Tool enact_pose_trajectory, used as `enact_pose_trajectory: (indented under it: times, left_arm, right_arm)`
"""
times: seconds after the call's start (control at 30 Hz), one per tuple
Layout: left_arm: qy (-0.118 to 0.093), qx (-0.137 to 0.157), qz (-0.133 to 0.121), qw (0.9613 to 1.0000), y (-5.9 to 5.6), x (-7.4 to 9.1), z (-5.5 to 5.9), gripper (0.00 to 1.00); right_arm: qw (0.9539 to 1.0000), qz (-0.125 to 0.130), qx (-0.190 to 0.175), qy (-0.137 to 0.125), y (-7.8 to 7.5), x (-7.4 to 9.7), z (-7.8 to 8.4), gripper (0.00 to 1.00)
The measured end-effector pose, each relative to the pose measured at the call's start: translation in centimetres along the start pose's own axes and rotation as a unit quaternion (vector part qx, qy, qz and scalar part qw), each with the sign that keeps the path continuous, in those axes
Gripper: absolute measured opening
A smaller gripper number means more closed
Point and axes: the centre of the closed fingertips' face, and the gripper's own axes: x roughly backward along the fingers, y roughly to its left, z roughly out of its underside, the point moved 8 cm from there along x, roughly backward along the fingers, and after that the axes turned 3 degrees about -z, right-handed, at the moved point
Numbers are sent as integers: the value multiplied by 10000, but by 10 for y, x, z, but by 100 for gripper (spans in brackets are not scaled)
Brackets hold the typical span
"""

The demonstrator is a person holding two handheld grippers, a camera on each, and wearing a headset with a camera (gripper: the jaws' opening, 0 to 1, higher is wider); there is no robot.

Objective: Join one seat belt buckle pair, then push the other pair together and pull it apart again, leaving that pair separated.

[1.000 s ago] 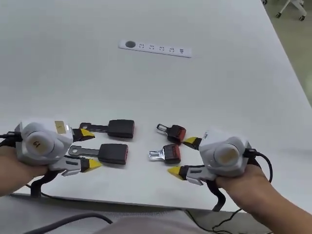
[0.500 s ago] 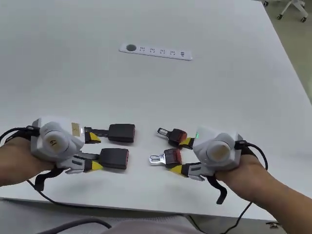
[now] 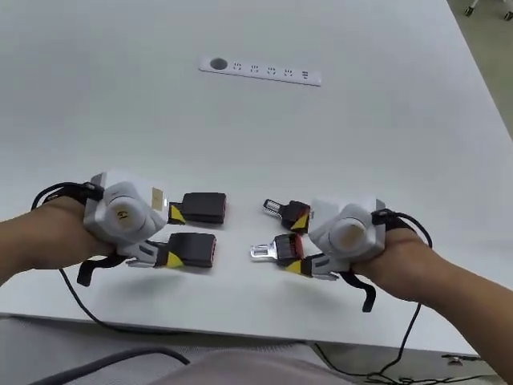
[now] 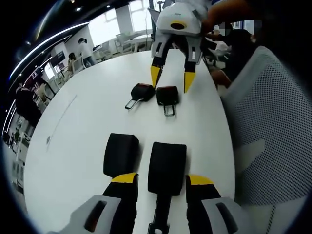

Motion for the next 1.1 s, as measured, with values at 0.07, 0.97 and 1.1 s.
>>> enact_pose_trajectory:
  times: [0.07, 0.97, 1.1]
  left_arm:
    - [56, -80, 31, 9999, 0, -4, 1, 40]
    - [271, -733, 595, 9952, -2, -22, 1, 34]
    - [220, -765, 579, 9951, -3, -22, 3, 34]
  right_arm:
    - [9999, -86, 4, 54, -2, -5, 2, 36]
    - [9987, -433, 55, 258, -8, -21, 11, 33]
    - [9986, -458, -30, 246, -7, -21, 10, 33]
